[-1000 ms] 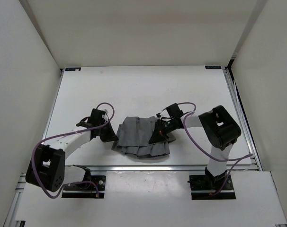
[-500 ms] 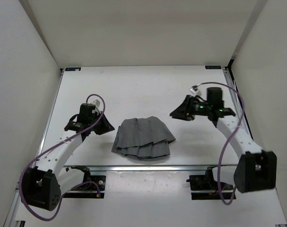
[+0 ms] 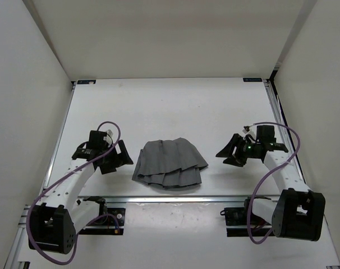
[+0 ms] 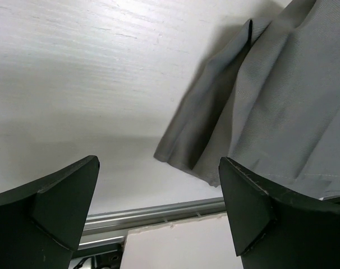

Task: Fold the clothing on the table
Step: Fold the skirt

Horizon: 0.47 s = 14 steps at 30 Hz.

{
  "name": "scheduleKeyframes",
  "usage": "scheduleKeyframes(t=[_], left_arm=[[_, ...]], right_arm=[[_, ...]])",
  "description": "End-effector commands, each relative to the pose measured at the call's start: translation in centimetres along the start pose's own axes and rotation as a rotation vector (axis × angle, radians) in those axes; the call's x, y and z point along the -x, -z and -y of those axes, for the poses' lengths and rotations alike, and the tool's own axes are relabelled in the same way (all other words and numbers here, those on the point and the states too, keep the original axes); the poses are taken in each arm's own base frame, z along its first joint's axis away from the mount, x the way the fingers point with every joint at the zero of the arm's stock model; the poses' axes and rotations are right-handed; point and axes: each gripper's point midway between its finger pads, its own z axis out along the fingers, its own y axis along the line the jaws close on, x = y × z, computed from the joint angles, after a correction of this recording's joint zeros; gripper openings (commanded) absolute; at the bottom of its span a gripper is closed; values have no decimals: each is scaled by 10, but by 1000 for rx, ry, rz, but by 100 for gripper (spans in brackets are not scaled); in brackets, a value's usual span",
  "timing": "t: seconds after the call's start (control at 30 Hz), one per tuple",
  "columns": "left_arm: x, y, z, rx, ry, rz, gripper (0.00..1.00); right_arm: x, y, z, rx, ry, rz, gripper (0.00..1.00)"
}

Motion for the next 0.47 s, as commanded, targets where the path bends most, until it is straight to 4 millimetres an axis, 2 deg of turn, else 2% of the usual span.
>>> scheduleKeyframes(t=[0.0, 0.17, 0.2, 0.23, 0.3, 0.43], left_arm=[[1, 4, -3, 6, -20, 0, 99], [3, 5, 5, -41, -6, 30, 99], [2, 4, 4, -45, -3, 28, 98], [1, 4, 3, -45, 9, 30, 99], [-6, 0, 4, -51, -2, -10, 99], [-9, -3, 5, -31, -16, -26, 99]], right_arm=[[2, 2, 7, 3, 9, 13, 63], [5, 0, 4, 9, 16, 16, 68], [5, 1, 4, 8, 18, 11, 78], [4, 0, 4, 5, 25, 0, 82], [2, -2, 1, 0, 50, -23, 84], [-5, -8, 0, -65, 135, -75, 85]])
